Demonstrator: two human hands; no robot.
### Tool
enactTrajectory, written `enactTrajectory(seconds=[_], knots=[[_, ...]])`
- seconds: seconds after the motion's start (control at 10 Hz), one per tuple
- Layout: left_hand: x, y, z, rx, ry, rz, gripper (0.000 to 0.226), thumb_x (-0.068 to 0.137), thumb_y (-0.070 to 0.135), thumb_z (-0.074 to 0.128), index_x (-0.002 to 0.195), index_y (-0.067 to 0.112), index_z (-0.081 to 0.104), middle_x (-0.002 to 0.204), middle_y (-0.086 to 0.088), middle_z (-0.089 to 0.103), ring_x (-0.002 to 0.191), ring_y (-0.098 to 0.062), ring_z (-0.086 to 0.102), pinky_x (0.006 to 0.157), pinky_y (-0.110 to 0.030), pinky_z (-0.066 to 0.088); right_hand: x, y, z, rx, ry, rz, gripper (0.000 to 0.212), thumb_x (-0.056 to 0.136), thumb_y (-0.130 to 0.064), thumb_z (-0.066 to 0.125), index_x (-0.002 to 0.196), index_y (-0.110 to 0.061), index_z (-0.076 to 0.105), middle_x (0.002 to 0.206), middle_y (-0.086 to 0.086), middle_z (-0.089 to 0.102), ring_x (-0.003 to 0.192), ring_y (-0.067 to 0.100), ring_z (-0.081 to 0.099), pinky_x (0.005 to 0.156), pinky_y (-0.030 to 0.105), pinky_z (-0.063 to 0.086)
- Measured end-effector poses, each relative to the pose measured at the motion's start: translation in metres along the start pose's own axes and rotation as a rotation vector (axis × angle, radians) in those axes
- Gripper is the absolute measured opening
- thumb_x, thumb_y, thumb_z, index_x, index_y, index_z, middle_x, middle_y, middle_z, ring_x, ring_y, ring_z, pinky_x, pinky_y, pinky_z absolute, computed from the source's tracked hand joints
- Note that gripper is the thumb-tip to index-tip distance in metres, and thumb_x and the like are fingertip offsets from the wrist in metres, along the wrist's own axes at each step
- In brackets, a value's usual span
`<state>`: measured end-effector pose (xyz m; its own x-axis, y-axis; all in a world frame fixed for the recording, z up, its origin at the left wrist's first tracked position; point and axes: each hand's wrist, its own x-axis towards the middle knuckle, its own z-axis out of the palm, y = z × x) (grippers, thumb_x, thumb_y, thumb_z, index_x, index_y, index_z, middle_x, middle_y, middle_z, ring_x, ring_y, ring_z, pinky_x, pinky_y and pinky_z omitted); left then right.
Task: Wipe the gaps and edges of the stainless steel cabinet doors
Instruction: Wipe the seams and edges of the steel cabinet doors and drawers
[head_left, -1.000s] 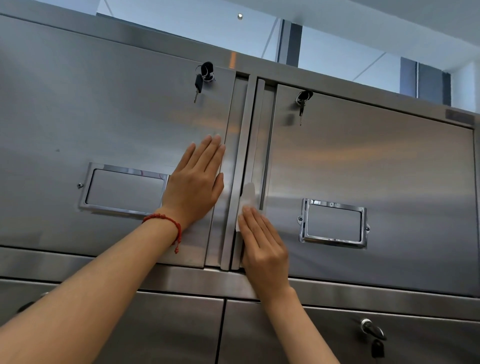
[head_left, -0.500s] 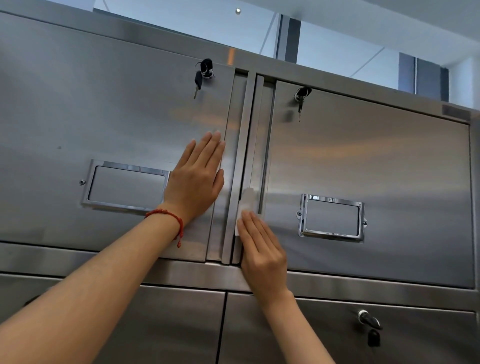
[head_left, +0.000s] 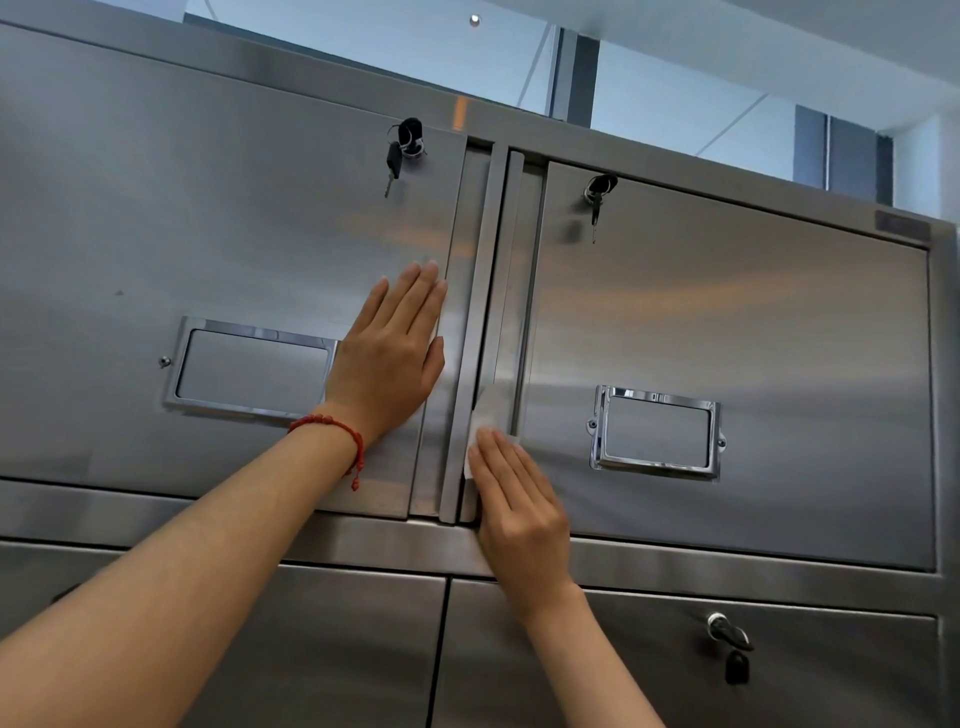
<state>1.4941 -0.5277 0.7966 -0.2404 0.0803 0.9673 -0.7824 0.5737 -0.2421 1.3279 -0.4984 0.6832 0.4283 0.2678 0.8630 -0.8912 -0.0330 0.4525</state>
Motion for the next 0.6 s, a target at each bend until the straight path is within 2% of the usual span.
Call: enactTrajectory(seconds=[0.1,0.2,0.4,0.5,0.6], knots=[[0.0,0.0,0.0,-0.001,0.003,0.0,0.051,0.093,0.018,0.041,0.14,-0.003,0.036,0.147,-0.02,0.032,0.139,-0.033,0.028,0.114,-0.047,0.023,0.0,-0.002,-0.001,0.006,-0.016,0.011,0.024,0.09,0.001,0.054,0.108,0.001,0.069,0.119,0.016,0.064,0.115,0.025,0.059,0.101,0.036,0.046],[-0.001,0.0,-0.001,-0.003,0.003,0.003,0.051,0.093,0.017,0.043,0.14,-0.003,0.035,0.147,-0.02,0.032,0.139,-0.032,0.027,0.114,-0.047,0.022,-0.007,-0.005,-0.004,0.023,-0.052,0.019,0.029,0.081,0.003,0.067,0.11,0.001,0.069,0.12,0.016,0.063,0.117,0.025,0.058,0.099,0.037,0.048],[0.0,-0.001,0.0,-0.001,-0.008,0.003,0.051,0.095,0.015,0.047,0.141,-0.002,0.033,0.149,-0.02,0.03,0.14,-0.032,0.025,0.115,-0.047,0.021,-0.001,-0.003,-0.008,0.026,-0.062,-0.011,0.024,0.088,0.002,0.055,0.107,0.001,0.07,0.117,0.017,0.064,0.114,0.025,0.06,0.095,0.038,0.05],[0.0,-0.001,0.0,-0.003,-0.007,-0.001,0.051,0.094,0.017,0.042,0.141,-0.002,0.034,0.148,-0.021,0.031,0.139,-0.033,0.026,0.114,-0.048,0.022,-0.002,-0.006,-0.006,0.029,-0.055,0.022,0.024,0.086,0.002,0.059,0.107,0.002,0.07,0.118,0.017,0.064,0.114,0.025,0.06,0.096,0.037,0.049],[-0.001,-0.001,0.0,-0.003,-0.005,0.004,0.05,0.095,0.015,0.046,0.141,-0.002,0.034,0.148,-0.02,0.031,0.139,-0.033,0.026,0.115,-0.048,0.022,-0.011,-0.01,-0.007,0.045,-0.036,0.034,0.024,0.091,0.002,0.053,0.107,0.002,0.07,0.118,0.016,0.064,0.115,0.025,0.059,0.095,0.038,0.05]])
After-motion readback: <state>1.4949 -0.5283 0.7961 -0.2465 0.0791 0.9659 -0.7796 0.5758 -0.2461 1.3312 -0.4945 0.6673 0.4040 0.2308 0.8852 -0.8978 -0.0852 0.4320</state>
